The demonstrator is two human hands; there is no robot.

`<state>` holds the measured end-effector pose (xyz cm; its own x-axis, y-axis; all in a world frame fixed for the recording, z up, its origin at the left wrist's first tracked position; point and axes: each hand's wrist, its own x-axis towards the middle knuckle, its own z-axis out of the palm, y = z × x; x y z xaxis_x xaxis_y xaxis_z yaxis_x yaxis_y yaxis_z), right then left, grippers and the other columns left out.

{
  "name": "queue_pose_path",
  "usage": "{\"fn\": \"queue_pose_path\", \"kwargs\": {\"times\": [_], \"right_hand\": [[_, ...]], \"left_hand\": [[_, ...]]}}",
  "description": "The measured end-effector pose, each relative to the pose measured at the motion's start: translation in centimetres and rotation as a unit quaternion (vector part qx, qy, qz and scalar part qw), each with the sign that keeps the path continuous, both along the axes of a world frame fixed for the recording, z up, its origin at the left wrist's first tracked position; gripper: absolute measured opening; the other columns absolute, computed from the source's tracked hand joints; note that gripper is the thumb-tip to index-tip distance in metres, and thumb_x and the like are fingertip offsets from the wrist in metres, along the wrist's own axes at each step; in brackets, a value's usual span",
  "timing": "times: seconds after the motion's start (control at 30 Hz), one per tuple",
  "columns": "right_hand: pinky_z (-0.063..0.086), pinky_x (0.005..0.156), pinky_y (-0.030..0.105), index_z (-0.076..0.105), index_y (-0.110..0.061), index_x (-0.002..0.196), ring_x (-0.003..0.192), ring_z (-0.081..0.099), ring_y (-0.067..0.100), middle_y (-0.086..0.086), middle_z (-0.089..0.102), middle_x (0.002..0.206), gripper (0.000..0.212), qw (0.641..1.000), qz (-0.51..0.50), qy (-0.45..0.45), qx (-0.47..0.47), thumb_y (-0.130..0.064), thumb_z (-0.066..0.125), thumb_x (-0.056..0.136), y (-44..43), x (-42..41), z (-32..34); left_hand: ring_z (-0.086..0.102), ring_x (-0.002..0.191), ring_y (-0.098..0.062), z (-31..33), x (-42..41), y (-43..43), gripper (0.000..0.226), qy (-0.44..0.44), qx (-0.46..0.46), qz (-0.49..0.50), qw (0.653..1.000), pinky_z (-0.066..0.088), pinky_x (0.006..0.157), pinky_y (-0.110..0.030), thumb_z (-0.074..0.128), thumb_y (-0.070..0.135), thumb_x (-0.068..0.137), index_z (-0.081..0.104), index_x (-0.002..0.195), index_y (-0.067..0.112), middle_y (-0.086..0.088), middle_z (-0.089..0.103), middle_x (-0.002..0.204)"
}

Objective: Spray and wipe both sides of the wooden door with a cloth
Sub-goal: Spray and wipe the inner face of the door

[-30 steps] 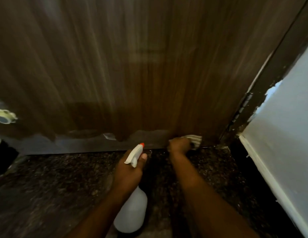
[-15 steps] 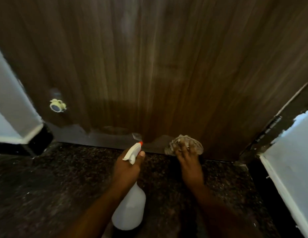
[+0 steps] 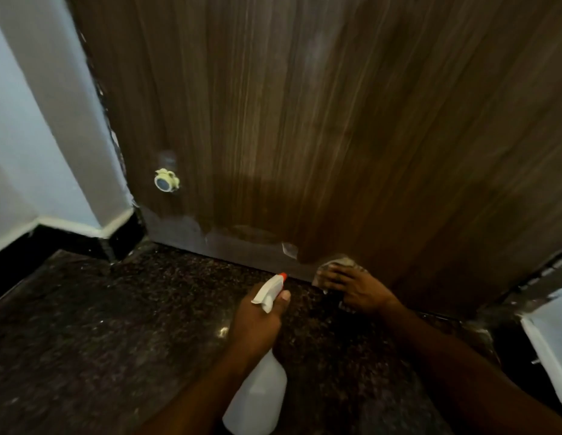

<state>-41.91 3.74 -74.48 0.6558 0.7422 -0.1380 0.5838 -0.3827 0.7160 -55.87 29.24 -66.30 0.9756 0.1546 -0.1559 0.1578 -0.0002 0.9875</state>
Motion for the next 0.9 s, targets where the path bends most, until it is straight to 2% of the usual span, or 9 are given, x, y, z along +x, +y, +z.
{"fn": "queue_pose_path", "kwargs": {"times": [0.03, 0.1, 0.2, 0.33, 0.53, 0.6, 0.73, 0.83, 0.9], "right_hand": [[-0.003, 0.123, 0.03, 0.064, -0.02, 0.129, 0.137, 0.044, 0.02, 0.002, 0.054, 0.143, 0.059, 0.998, 0.023, 0.047, -0.039, -0.032, 0.036, 0.078, 1.3, 0.4, 0.9], [-0.006, 0.124, 0.036, 0.069, -0.019, 0.125, 0.128, 0.055, 0.019, -0.004, 0.06, 0.137, 0.059, 0.993, 0.036, 0.033, -0.107, -0.026, 0.039, 0.074, 2.5, 1.4, 1.8], [0.002, 0.122, 0.044, 0.061, -0.021, 0.134, 0.133, 0.051, 0.022, -0.002, 0.054, 0.144, 0.055, 0.995, 0.044, 0.032, -0.083, -0.021, 0.047, 0.08, 5.5, 1.1, 3.3], [0.009, 0.12, 0.046, 0.059, -0.019, 0.135, 0.135, 0.048, 0.026, 0.002, 0.052, 0.146, 0.055, 0.997, 0.07, 0.015, -0.012, -0.019, 0.038, 0.085, 8.0, 1.3, 4.9], [-0.001, 0.123, 0.049, 0.012, -0.011, 0.156, 0.147, 0.016, 0.031, 0.009, 0.006, 0.165, 0.079, 0.995, 0.056, -0.082, -0.016, -0.019, 0.037, 0.082, -5.3, -2.9, 4.9], [-0.004, 0.123, 0.05, 0.018, -0.01, 0.154, 0.148, 0.011, 0.03, 0.008, 0.0, 0.165, 0.077, 0.996, 0.048, -0.07, -0.024, -0.02, 0.034, 0.079, -5.7, -2.7, 4.9], [-0.006, 0.123, 0.05, 0.04, -0.017, 0.146, 0.145, 0.024, 0.03, 0.004, 0.027, 0.16, 0.064, 0.989, 0.089, -0.071, -0.091, -0.022, 0.033, 0.083, 1.2, -0.3, 4.5], [0.001, 0.123, 0.045, 0.066, -0.019, 0.125, 0.127, 0.055, 0.025, -0.001, 0.06, 0.138, 0.05, 0.993, 0.105, -0.043, -0.041, -0.021, 0.038, 0.084, 10.6, 1.6, 2.7], [0.003, 0.122, 0.044, 0.074, -0.023, 0.114, 0.119, 0.063, 0.02, -0.005, 0.066, 0.129, 0.048, 0.991, 0.122, -0.04, -0.025, -0.022, 0.037, 0.083, 17.0, 2.9, 2.3]], "left_hand": [[0.054, 0.113, -0.005, 0.0, -0.1, 0.7, 0.039, -0.004, 0.003, 0.004, 1.0, 0.037, 0.095, -0.015, 0.063, 0.015, 0.09, 0.057, 0.128, 0.013, 0.008, 0.058, 0.119], [0.054, 0.113, -0.005, -0.4, -0.1, 1.8, 0.039, -0.003, 0.019, 0.005, 1.0, 0.036, 0.095, -0.016, 0.063, 0.017, 0.09, 0.057, 0.129, 0.014, 0.007, 0.059, 0.121], [0.053, 0.105, -0.006, -0.5, -0.1, 2.5, 0.041, 0.009, 0.027, 0.029, 0.999, 0.037, 0.089, -0.017, 0.065, 0.018, 0.089, 0.058, 0.128, 0.011, 0.001, 0.061, 0.121], [0.052, 0.105, -0.007, 0.2, 0.4, 1.5, 0.041, 0.024, -0.004, 0.038, 0.999, 0.037, 0.09, -0.017, 0.065, 0.016, 0.088, 0.057, 0.128, 0.009, 0.005, 0.058, 0.114], [0.057, 0.115, -0.011, 0.3, 1.3, 1.3, 0.038, 0.0, -0.025, 0.013, 1.0, 0.042, 0.1, -0.021, 0.063, 0.013, 0.09, 0.058, 0.128, 0.012, 0.002, 0.06, 0.123], [0.055, 0.113, -0.008, 0.5, 1.5, 1.6, 0.039, -0.012, -0.024, 0.012, 1.0, 0.04, 0.097, -0.016, 0.063, 0.014, 0.09, 0.058, 0.128, 0.012, 0.004, 0.059, 0.122], [0.052, 0.114, -0.006, 0.9, 1.5, 4.3, 0.038, -0.026, -0.015, 0.012, 0.999, 0.037, 0.097, -0.016, 0.061, 0.013, 0.091, 0.056, 0.129, 0.012, 0.004, 0.058, 0.123], [0.053, 0.114, -0.007, 1.0, 1.7, 7.6, 0.038, -0.042, 0.006, 0.023, 0.999, 0.037, 0.097, -0.018, 0.06, 0.016, 0.092, 0.057, 0.129, 0.013, 0.001, 0.059, 0.127], [0.054, 0.115, -0.009, 0.8, 2.2, 10.1, 0.039, -0.043, 0.025, 0.035, 0.998, 0.037, 0.096, -0.019, 0.06, 0.018, 0.092, 0.056, 0.13, 0.012, -0.001, 0.06, 0.127]]}}
